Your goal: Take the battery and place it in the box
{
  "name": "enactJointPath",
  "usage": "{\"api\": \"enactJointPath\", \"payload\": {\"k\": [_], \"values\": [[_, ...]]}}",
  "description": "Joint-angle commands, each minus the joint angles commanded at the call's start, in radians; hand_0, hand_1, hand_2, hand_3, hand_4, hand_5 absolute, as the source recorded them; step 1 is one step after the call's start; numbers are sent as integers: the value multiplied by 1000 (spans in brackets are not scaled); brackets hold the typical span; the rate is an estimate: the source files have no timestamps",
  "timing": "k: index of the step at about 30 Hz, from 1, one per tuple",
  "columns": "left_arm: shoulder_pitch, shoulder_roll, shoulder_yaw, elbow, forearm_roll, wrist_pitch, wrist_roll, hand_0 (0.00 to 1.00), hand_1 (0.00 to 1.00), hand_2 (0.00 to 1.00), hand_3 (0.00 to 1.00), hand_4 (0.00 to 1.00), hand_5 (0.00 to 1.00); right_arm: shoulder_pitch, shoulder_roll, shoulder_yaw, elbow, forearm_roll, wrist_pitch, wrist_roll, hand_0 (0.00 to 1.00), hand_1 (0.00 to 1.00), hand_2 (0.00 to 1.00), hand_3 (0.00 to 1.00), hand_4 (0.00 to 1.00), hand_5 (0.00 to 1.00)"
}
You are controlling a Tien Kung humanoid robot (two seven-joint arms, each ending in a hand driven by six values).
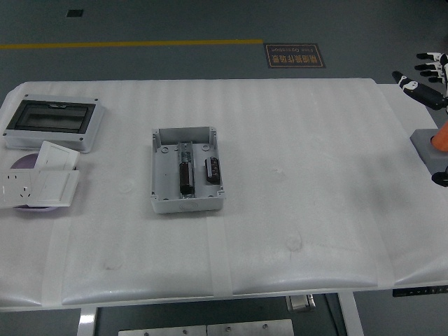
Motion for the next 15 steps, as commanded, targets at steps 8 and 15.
{"api": "enactJointPath", "payload": {"k": [8, 15], "values": [[6, -8, 3, 0, -7, 1, -2, 653, 664, 619, 595, 472, 426, -33, 29, 39, 49, 40, 3, 22, 716, 721, 714, 776, 892, 474], [11, -13, 15, 0, -20, 3, -6, 653, 664, 619, 595, 472, 425, -44, 46, 54, 82, 43, 3, 27, 708, 714, 718, 777, 892, 474]]}}
